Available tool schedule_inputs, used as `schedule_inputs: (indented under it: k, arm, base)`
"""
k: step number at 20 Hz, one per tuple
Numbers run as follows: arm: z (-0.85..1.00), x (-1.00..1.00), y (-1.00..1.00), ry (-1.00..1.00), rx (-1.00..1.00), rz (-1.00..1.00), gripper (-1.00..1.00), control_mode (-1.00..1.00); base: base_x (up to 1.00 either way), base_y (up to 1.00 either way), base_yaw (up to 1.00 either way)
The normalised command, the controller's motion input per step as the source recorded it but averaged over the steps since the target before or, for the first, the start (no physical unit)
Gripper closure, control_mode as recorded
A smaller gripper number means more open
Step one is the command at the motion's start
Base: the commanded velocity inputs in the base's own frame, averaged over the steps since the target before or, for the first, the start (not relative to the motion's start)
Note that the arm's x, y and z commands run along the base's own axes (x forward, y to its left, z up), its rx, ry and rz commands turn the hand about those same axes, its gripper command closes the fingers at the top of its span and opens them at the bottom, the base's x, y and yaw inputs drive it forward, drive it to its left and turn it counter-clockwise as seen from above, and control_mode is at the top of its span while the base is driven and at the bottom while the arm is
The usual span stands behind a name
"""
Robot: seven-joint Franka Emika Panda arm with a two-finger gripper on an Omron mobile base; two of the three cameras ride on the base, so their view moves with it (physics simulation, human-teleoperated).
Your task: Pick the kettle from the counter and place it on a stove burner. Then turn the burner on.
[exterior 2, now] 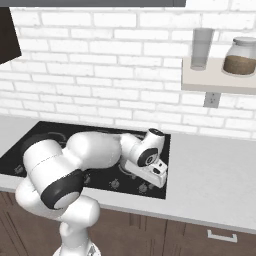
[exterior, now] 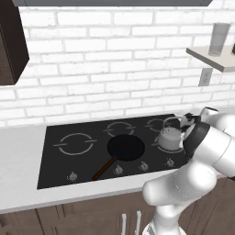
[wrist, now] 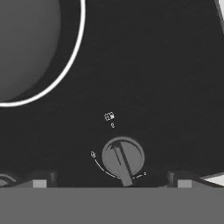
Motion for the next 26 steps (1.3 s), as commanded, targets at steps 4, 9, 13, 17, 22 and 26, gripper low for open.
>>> schedule_inputs:
  k: [4, 9, 13, 17, 22, 26]
  arm:
    - [-0.42, 0.0, -0.05, -0.07, -0.03, 0.11, -1.0, -1.0]
    - [-0.2, 0.0, -0.01, -0.05, -0.01, 0.06, -1.0, -1.0]
    - [-0.06, 0.0, 0.0, -0.07, 0.0, 0.01, -1.0, -1.0]
    - [-0.01, 0.0, 0.0, -0.04, 0.0, 0.0, 1.0, -1.0]
    - [0.0, 0.0, 0.0, 0.0, 0.0, 0.0, 1.0, -1.0]
    - [0.0, 0.0, 0.0, 0.0, 0.0, 0.0, 1.0, -1.0]
  base:
    - [0.0, 0.0, 0.0]
    - [0.0, 0.0, 0.0]
    - [0.0, 0.0, 0.0]
    - [0.0, 0.0, 0.0]
    - [0.0, 0.0, 0.0]
    - [0.0, 0.0, 0.0]
